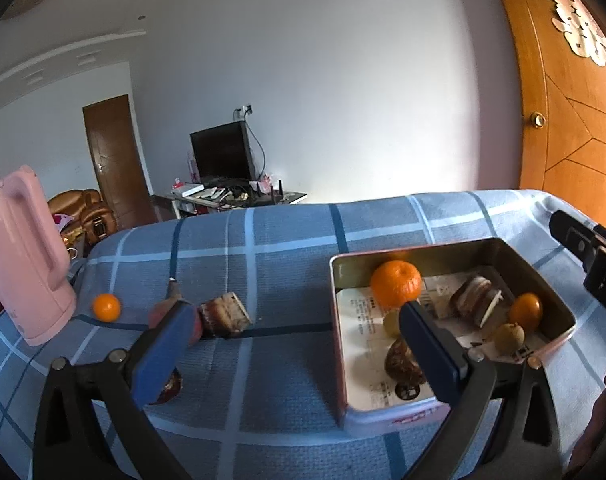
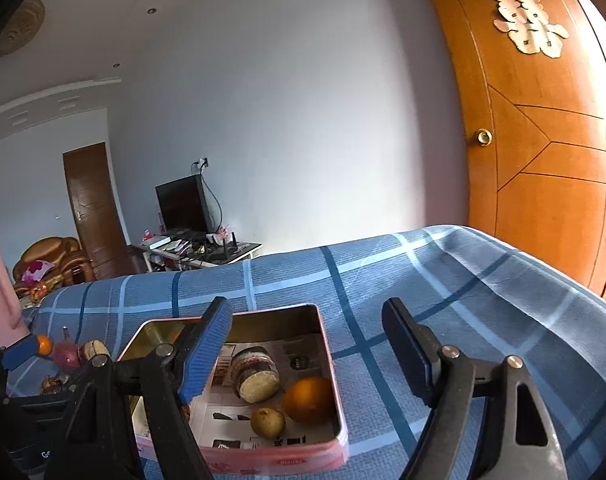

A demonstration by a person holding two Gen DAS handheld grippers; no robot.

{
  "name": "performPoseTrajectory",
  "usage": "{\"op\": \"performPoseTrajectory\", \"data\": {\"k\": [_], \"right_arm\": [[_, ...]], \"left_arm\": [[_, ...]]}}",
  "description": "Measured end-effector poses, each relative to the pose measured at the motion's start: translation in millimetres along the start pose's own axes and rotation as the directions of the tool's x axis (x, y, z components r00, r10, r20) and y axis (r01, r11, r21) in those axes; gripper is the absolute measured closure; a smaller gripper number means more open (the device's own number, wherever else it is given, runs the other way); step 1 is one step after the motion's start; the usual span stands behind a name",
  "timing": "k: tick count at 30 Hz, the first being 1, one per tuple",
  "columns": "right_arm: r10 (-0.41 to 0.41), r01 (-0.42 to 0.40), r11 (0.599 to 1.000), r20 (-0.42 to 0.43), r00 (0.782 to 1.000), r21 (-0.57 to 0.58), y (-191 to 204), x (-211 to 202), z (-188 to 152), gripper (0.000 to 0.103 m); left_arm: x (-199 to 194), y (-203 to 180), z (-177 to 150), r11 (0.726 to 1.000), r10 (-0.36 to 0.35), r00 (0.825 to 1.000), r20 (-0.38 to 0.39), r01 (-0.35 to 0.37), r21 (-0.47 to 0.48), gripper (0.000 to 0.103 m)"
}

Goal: Organize fruits
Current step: 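Move both open tools from the box back toward the remaining fruits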

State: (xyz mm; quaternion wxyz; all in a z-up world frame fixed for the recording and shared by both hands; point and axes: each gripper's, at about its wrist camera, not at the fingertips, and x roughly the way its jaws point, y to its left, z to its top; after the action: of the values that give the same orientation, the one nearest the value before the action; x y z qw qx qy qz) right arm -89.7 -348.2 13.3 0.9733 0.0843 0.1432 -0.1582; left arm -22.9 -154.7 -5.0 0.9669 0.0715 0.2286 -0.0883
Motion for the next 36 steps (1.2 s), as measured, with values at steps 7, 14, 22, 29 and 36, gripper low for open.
{"op": "performPoseTrajectory", "data": {"k": [7, 14, 22, 29, 36], "right_arm": [[-0.032, 0.032, 0.999, -0.011, 0.999, 0.023, 1.5, -8.9, -4.1, 0.024], [-0.035, 0.035, 0.999, -0.016, 0.999, 0.031, 11.1, -19.7, -10.2, 0.024], [-0.023, 0.024, 1.0, -0.023, 0.999, 0.011, 30.3, -27.5, -16.5, 0.024], [0.011, -0.01, 1.0, -0.041, 0.999, 0.01, 55.2, -30.1, -22.7, 0.024], [0.056, -0.057, 0.998, -0.052, 0.997, -0.012, 89.1, -30.6, -28.2, 0.024]], "left_arm": [[-10.1, 10.7, -5.8, 1.0, -0.008, 1.0, 0.011, 0.007, 0.017, 0.0], [-13.7, 27.7, -11.7, 1.0, -0.027, 1.0, -0.007, 0.027, 0.005, 0.0], [-18.4, 51.1, -17.9, 1.0, -0.019, 1.0, -0.01, 0.019, -0.009, 0.0], [-17.1, 76.9, -22.0, 1.0, -0.007, 1.0, -0.026, 0.006, -0.031, 0.0], [-11.8, 107.5, -25.5, 0.998, 0.025, 0.999, -0.043, -0.027, -0.051, 0.0]]}}
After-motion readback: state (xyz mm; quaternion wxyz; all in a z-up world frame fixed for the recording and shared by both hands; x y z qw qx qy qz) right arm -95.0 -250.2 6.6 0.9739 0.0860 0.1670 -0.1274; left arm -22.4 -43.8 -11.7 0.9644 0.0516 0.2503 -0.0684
